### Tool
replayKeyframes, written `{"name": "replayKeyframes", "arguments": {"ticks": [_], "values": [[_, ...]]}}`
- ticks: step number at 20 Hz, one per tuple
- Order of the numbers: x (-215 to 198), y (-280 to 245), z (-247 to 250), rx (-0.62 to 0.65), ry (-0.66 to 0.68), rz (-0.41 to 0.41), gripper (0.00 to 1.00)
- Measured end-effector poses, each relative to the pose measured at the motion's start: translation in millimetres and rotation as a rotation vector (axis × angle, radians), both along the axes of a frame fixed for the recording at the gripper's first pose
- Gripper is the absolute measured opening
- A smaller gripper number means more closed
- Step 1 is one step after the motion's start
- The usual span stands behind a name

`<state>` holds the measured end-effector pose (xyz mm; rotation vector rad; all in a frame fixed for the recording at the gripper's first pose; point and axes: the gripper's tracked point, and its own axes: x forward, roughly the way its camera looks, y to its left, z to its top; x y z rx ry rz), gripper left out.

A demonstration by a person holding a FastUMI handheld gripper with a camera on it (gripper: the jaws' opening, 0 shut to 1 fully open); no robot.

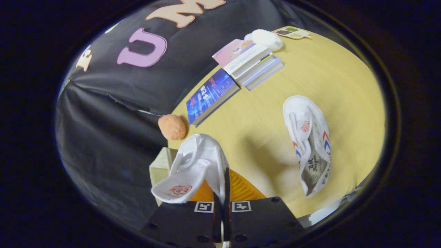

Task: Open the storage box then place both shoes into the box .Put the left shoe in first, then the right shoe, with the right side of both shoes facing outward in a uniform manner.

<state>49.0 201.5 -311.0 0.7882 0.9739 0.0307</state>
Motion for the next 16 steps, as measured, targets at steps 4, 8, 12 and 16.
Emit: {"name": "replayKeyframes", "arguments": {"ticks": [4, 8, 12, 16], "values": [[6.7, 54.2, 62.0, 0.104, -0.099, -0.003, 0.05], [13.3, 124.9, 83.6, 0.135, -0.156, 0.031, 0.05], [13.1, 184.8, 50.7, 0.083, -0.123, 0.053, 0.05], [17.9, 214.4, 13.1, -0.088, -0.180, 0.025, 0.05]]}}
